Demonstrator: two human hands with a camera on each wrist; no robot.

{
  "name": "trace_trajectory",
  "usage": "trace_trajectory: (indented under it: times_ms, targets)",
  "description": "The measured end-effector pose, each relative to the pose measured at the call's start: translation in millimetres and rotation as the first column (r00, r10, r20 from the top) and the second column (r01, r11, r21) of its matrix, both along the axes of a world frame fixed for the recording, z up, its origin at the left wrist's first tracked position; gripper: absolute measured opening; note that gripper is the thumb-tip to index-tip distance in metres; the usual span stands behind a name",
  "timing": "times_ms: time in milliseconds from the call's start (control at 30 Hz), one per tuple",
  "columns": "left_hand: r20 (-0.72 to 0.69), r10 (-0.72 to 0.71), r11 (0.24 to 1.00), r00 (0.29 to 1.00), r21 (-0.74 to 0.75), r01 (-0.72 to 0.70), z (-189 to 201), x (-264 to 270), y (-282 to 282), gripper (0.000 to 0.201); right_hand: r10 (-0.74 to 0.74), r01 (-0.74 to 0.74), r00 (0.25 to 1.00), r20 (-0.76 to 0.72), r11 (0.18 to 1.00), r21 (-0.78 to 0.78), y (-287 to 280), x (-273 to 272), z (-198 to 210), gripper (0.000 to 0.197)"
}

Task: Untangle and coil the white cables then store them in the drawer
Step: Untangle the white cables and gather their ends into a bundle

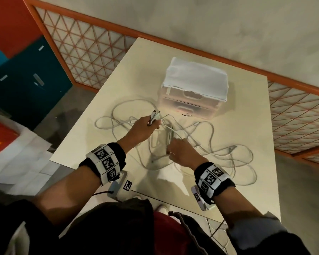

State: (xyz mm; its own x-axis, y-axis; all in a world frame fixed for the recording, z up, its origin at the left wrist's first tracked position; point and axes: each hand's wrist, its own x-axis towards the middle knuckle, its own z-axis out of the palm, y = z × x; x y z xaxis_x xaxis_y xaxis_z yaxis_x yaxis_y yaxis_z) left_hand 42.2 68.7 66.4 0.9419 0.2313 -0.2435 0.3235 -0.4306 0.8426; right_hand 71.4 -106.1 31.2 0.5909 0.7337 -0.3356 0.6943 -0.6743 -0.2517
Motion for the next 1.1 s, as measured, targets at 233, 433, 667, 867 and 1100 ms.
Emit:
trace_trajectory:
  times_ms: [233, 433, 667, 867, 1100]
  targets:
    - [0.078, -0.025, 0.984, 0.997, -0.172, 0.038, 8.7, 12.6, -19.2, 0.026, -0.233, 0.302, 0.919, -0.318, 0.934, 0.191, -32.6, 25.3, 58.9, 0.011]
    - [0.053, -0.107, 0.71, 0.993, -0.695, 0.114, 25.5, 15.2, -43.2, 0.025, -0.302, 0.594, 0.781, -0.546, 0.627, 0.504, -53.0, 32.5, 91.8, 0.009]
    - [0.166, -0.094, 0.792, 0.982, -0.585, 0.175, 37.8, 19.3, -68.7, 0.025, -0.289, 0.678, 0.72, -0.631, 0.487, 0.55, -45.5, 25.1, 89.8, 0.025]
    - [0.221, -0.124, 0.799, 0.967, -0.556, 0.23, 54.1, 18.8, -70.2, 0.038, -0.225, 0.72, 0.648, -0.728, 0.492, 0.489, -46.9, 24.1, 102.4, 0.042]
    - [0.311, -0.273, 0.541, 0.91, -0.733, 0.412, 83.4, 11.4, -76.2, 0.038, -0.134, 0.542, 0.666, -0.734, 0.763, 0.352, -46.7, 22.0, 114.4, 0.026]
